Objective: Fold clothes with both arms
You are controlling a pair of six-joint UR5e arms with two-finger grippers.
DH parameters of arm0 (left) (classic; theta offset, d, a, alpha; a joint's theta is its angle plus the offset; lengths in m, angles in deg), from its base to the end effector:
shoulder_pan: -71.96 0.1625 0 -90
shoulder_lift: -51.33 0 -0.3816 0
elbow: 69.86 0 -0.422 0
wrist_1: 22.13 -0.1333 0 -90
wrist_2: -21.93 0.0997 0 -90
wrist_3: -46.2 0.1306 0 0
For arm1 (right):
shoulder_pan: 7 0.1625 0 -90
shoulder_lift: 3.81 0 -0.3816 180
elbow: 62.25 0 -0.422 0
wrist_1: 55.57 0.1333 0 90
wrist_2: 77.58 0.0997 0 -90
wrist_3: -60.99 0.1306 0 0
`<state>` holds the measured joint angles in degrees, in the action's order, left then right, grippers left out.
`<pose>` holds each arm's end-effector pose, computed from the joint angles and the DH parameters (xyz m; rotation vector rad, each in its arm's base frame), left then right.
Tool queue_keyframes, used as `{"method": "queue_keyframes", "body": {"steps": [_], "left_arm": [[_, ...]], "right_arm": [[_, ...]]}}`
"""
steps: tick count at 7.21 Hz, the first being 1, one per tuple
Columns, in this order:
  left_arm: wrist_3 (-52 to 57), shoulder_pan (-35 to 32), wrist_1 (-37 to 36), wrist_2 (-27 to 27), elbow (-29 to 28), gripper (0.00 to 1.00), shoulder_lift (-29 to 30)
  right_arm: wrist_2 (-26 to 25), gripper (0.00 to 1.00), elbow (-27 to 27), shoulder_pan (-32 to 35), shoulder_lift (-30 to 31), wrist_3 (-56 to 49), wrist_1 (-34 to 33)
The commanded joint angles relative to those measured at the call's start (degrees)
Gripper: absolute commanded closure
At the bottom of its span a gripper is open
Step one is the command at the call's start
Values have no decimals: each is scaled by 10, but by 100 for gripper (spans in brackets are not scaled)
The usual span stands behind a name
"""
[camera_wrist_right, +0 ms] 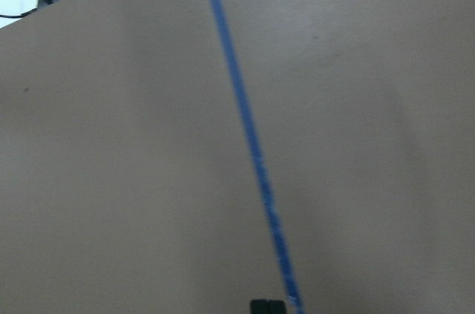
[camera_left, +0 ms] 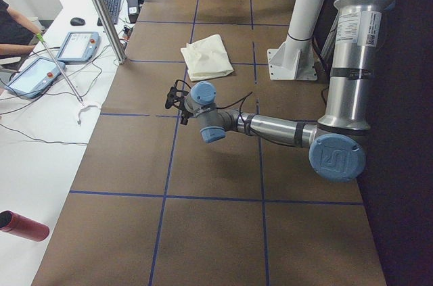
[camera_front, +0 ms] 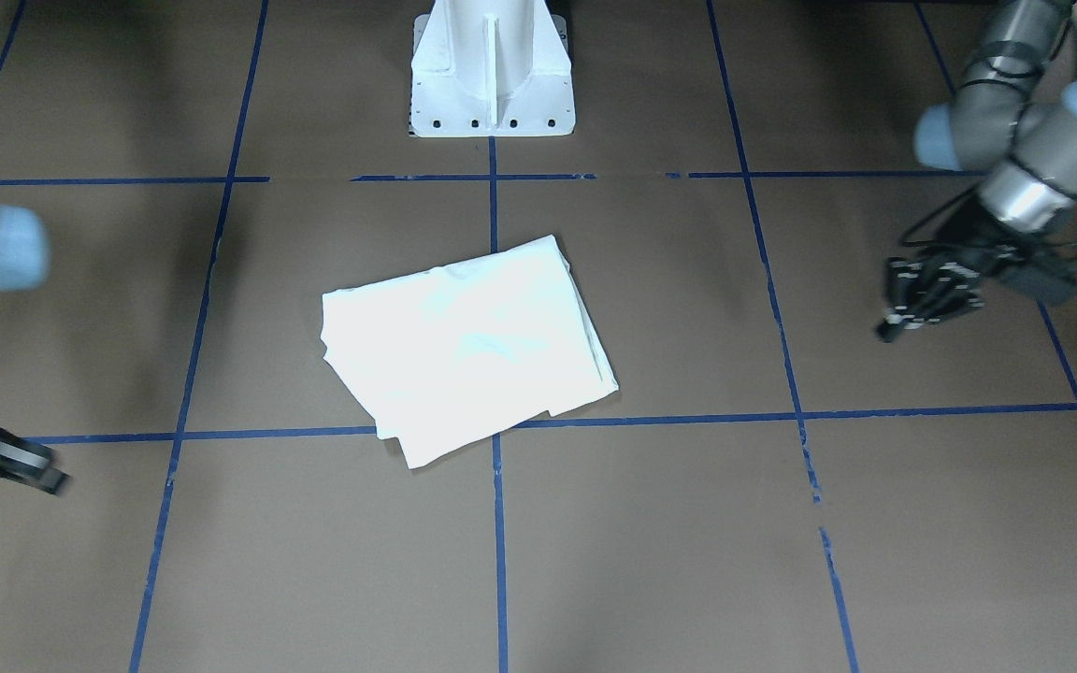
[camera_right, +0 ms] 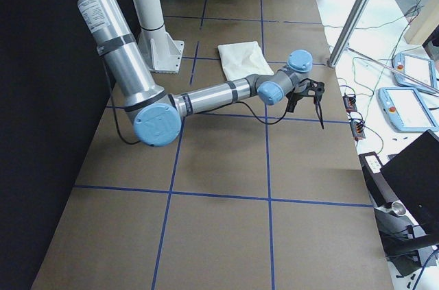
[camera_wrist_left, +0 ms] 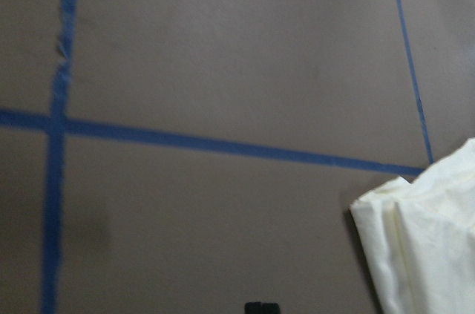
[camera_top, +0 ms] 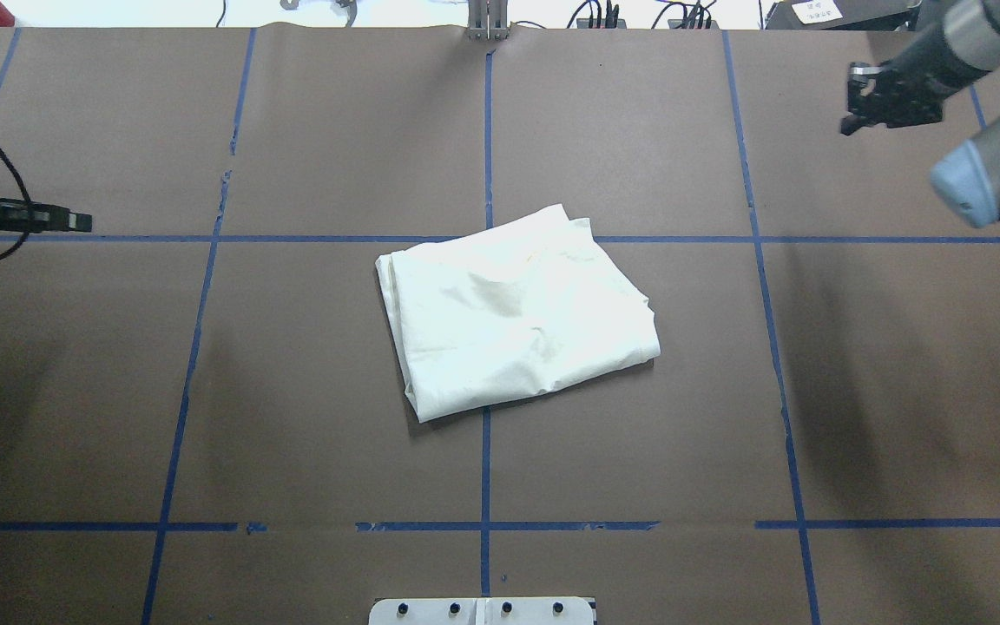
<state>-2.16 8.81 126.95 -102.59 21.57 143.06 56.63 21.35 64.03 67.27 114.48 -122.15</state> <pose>0.2066 -0.5394 0.4826 0.5004 1.0652 -0.0040 -0.1783 -0.6486 0.4493 0.0397 -0.9552 0.3143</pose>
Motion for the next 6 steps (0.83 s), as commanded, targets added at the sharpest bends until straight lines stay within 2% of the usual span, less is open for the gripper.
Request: {"method": "queue_keyframes", "body": {"steps": [1,2,3,4,5,6], "left_arm": [[245,-125,-153,-22,0,100,-14],[358,-184,-286,-25,7,100,-4],[424,-215,-430,-27,2,100,31],[437,-252,-515,-61,4,3,41],[436,-253,-521,-137,7,0,22],[435,-254,-525,-151,3,0,16]], "right_arm": [[21,100,61,92,151,-191,-1],[22,100,62,123,194,-279,-6],[37,100,71,139,225,-327,-28],[45,1,101,140,249,-341,-48],[45,0,123,126,246,-342,-91],[39,0,129,121,238,-375,-140]]}}
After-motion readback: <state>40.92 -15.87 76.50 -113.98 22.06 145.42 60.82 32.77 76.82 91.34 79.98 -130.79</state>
